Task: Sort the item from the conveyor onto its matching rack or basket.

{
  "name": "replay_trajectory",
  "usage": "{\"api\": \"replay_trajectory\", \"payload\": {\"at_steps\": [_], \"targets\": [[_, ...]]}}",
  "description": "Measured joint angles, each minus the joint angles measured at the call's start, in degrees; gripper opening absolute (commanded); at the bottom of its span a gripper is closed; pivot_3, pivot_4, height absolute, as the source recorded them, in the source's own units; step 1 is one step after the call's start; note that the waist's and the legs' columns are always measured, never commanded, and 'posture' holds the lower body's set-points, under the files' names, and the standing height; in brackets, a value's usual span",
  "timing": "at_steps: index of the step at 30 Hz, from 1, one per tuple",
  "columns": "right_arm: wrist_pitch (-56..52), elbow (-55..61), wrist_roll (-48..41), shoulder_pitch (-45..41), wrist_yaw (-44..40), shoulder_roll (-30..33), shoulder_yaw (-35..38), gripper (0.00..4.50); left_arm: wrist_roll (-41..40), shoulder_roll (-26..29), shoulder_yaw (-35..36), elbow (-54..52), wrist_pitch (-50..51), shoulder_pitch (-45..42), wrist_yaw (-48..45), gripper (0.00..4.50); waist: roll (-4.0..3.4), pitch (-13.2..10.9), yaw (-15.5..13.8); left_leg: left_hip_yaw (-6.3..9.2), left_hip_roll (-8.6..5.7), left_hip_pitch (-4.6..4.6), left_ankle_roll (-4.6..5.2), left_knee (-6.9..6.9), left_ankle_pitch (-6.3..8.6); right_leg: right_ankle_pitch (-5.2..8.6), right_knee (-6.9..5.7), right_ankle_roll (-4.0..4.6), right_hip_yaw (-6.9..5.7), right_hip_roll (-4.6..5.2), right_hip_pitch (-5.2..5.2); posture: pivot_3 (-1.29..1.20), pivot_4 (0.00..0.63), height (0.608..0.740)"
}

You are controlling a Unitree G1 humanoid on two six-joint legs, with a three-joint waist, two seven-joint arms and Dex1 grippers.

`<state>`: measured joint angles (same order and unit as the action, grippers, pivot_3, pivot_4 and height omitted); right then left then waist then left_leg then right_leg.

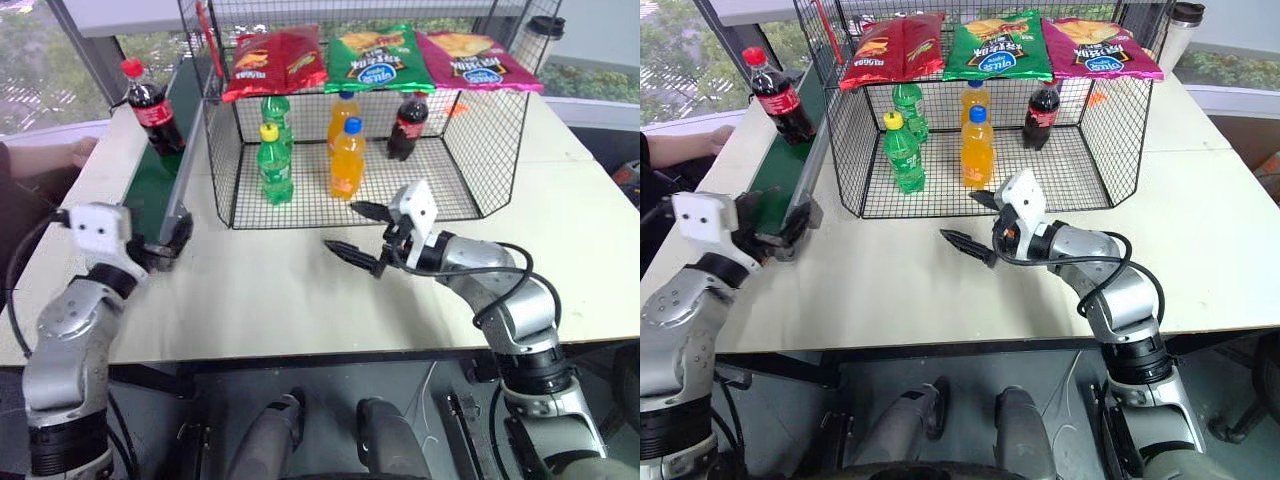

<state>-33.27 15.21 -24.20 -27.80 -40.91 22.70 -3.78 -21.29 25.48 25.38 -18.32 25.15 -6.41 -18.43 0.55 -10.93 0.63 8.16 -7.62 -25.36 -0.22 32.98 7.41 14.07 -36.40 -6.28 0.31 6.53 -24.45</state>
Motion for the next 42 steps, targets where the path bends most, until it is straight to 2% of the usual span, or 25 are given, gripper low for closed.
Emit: {"api": "replay_trajectory", "payload": {"at_steps": [4, 9, 33, 36, 37, 42], "targets": [[-0.90, 0.00, -1.20, -1.25, 1.03, -0.48, 0.15, 4.47, 0.52, -1.77, 2.38, 3.98, -0.88, -0.08, 4.42, 4.50, 0.03, 0.01, -0.15, 0.00, -0.01, -0.01, 0.00, 0.00, 0.00, -0.01, 0.05, 0.00, -0.01, -0.01, 0.02, 0.00, 0.150, 0.738], [-1.24, -0.05, -1.78, -1.24, 1.60, -0.62, 0.16, 4.47, 4.04, -1.12, 1.41, 6.43, -2.96, -0.01, 6.19, 4.50, 0.04, 0.01, -0.03, -0.01, 0.00, -0.01, 0.00, 0.00, 0.00, -0.02, 0.07, 0.01, -0.01, -0.01, 0.01, 0.00, 0.150, 0.738], [-1.17, -0.46, -1.28, -1.04, 3.92, -1.24, 0.01, 4.47, 3.77, -1.16, -2.06, 13.26, -4.21, -6.63, 5.91, 4.50, 0.04, 0.01, 0.01, -0.01, 0.02, -0.01, 0.00, 0.00, 0.00, -0.08, 0.07, -0.01, -0.03, -0.06, 0.00, 0.00, 0.150, 0.738], [-1.17, -0.71, -1.01, -1.04, 4.11, -1.13, 0.06, 4.50, 3.02, -1.26, -1.96, 13.44, -4.39, -6.60, 4.86, 3.68, 0.04, 0.01, 0.03, -0.01, 0.02, -0.01, 0.00, 0.00, 0.00, -0.08, 0.07, -0.02, -0.04, -0.06, 0.00, 0.00, 0.150, 0.738], [-1.17, -0.72, -0.84, -1.04, 4.22, -1.13, 0.06, 4.50, 2.53, -1.50, -1.93, 13.40, -4.56, -6.57, 4.60, 3.16, 0.04, 0.01, 0.03, -0.01, 0.02, -0.01, 0.00, 0.00, 0.00, -0.09, 0.07, -0.01, -0.04, -0.06, 0.00, 0.00, 0.150, 0.738], [-1.17, -0.72, -0.74, -1.03, 4.52, -1.05, 0.06, 4.50, -1.17, -2.00, -0.93, 12.98, -4.11, -6.23, 3.62, 3.05, 0.04, 0.01, -0.14, 0.00, 0.02, -0.01, 0.00, 0.01, 0.00, -0.09, 0.08, -0.02, -0.04, -0.06, 0.02, 0.00, 0.150, 0.738]]}}
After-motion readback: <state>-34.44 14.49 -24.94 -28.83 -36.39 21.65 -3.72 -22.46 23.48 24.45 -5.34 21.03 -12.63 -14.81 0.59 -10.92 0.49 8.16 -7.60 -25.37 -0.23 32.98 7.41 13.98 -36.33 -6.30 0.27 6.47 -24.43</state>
